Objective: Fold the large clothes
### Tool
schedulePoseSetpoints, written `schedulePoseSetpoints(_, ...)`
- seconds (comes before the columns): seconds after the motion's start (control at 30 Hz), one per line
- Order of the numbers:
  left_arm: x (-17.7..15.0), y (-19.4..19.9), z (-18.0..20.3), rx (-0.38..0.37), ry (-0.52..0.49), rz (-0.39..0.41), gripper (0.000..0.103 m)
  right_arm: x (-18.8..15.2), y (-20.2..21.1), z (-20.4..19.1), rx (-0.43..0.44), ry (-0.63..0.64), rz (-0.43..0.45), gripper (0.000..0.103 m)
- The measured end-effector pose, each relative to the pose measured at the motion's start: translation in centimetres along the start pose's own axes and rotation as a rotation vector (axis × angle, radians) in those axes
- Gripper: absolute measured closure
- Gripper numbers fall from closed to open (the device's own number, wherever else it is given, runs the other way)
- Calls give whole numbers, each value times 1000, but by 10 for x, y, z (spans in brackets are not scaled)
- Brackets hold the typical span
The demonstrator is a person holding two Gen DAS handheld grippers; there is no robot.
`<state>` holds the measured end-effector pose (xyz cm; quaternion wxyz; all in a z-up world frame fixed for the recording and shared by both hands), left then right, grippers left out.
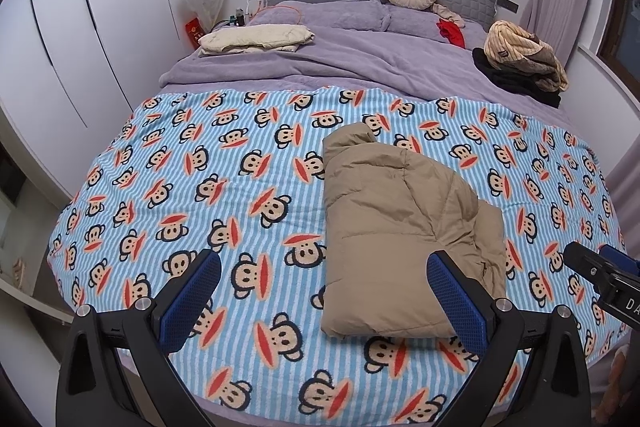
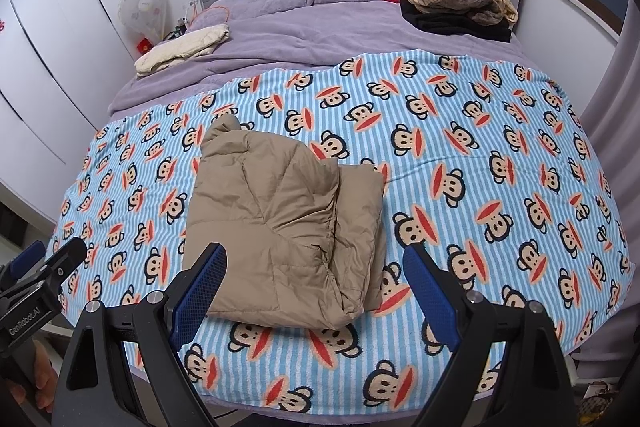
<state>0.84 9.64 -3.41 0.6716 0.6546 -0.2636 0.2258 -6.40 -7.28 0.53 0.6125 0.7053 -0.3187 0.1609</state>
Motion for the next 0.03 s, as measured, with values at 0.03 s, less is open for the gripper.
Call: schedulePoseSetpoints(0.03, 1, 0, 1, -1, -1, -1, 0, -2, 1, 0, 0, -1, -1, 11)
Point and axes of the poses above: each gripper's, at about its wrist camera, not at the fingertips, and y roughly against the way its jaws point, z to its right, x to its top, the point moved 3 cm from there along -y, roughly the way its jaws point, and after that the axes turned 3 degrees about z, right-handed, at the moved point
